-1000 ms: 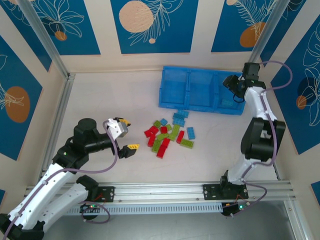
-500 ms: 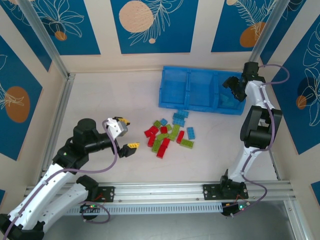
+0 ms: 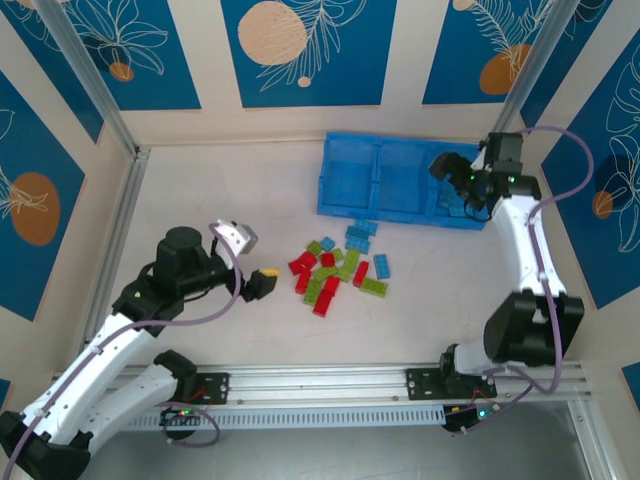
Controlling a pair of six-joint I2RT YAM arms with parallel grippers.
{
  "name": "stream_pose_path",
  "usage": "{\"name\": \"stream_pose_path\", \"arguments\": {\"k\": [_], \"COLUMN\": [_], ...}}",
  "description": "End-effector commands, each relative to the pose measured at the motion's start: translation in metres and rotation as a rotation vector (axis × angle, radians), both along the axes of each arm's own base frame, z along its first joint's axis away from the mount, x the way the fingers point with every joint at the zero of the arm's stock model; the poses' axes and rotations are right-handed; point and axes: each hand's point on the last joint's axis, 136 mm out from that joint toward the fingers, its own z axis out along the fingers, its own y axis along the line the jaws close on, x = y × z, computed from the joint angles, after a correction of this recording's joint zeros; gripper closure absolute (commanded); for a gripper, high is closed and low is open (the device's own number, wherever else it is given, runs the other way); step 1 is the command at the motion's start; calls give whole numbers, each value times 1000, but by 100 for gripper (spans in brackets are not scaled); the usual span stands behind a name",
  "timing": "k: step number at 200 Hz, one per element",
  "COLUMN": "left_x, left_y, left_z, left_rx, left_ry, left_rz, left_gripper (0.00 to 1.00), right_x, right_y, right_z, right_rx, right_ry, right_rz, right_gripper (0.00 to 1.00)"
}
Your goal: Sort the legos into containers by color
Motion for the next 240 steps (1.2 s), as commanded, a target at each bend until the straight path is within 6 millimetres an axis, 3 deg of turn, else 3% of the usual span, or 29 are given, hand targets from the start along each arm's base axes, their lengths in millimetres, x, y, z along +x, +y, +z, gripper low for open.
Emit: {"name": "stream_pose_path", "arguments": {"k": [1,21,48,75,97,126,142,160,180,240], "left_x": [25,32,37,48,50,33,32,34,33,40], "left_y": [27,32,15,-7,-18,-46,-47,-52,-67,-81], "left_z": [19,10,-17,-53,-80,-111,-133,-154,-171,-207], "left_rx": [-44,-60,-98,-119,-68,68,128,188,215,270], "left_ry": [85,240,503,658,721,737,747,766,810,849], "left_rz": [279,393,454,497,551,502,510,488,427,392], "left_gripper": [1,4,10,18,26,31,44,50,51,52], "right_x": [-45,-88,-137,-161,-166,-166,-166,-166,-167,-171], "right_y": [54,105,173,203,206,197,194,193,193,187], "right_z": [7,2,-9,-28,-40,-47,-48,-47,-49,-53], "right_rx": [29,30,110,35,-12,-25,-22,-16,-18,-23], "right_ry": [-18,22,97,178,205,215,213,207,214,221], "right_rz": [179,344,529,582,571,542,532,529,533,516], "right_gripper": [8,9,9,9,9,9,9,9,9,9]}}
